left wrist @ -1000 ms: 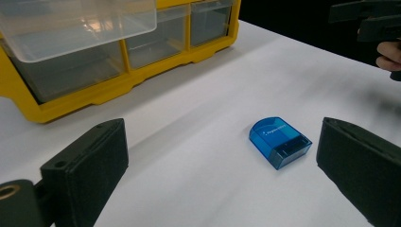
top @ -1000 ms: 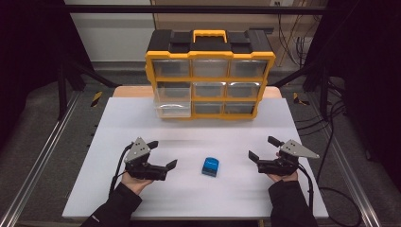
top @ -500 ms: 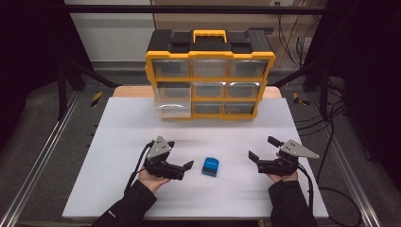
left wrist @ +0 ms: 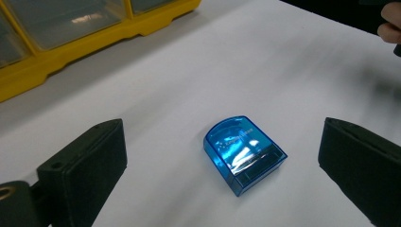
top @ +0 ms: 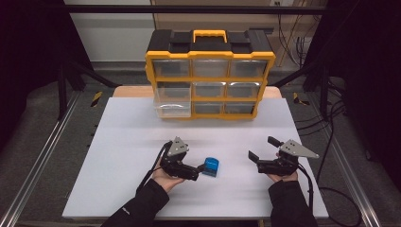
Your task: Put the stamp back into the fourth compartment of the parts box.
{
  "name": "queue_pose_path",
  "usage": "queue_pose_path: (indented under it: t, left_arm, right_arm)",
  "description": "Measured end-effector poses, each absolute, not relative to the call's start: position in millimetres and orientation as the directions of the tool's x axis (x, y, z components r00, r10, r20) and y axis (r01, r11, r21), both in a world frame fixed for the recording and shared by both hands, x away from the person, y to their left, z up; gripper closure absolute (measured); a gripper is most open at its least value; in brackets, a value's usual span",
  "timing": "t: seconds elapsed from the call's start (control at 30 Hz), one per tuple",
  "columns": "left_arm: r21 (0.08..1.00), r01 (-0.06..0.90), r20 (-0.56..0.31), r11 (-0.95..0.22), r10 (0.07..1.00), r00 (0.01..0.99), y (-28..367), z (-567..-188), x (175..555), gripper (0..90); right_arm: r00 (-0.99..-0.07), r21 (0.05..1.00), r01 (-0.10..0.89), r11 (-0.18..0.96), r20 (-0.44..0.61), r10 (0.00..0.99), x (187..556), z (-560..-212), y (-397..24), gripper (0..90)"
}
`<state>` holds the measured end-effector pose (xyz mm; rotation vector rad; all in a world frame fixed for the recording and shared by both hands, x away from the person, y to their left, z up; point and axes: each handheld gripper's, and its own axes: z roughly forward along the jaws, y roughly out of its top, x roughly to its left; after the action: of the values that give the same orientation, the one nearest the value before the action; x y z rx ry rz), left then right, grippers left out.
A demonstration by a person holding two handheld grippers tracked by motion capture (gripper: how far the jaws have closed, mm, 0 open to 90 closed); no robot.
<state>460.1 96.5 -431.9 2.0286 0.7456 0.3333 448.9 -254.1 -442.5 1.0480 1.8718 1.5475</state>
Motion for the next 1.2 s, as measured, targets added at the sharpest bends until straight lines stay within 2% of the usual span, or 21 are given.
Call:
queue_pose_path:
  t: [0.7, 1.1, 1.2]
  left_arm:
    - [0.740, 0.479, -0.084, -0.473, 0.642, 0.762, 47, -462, 475, 3.9]
    - [0.689, 0.538, -0.113, -0.485, 0.662, 0.741, 34, -473, 479, 18.5]
    - [0.681, 0.538, -0.088, -0.497, 0.674, 0.734, 32, -473, 478, 24.5]
  right_arm:
    - [-0.584, 0.966, 0.250, 0.061, 0.100, 0.805, 449, -443, -254, 1.3]
    - [-0.583, 0.966, 0.252, 0.059, 0.103, 0.806, 449, -443, -254, 1.3]
    - [-0.582, 0.966, 0.251, 0.057, 0.104, 0.807, 449, -442, -255, 1.2]
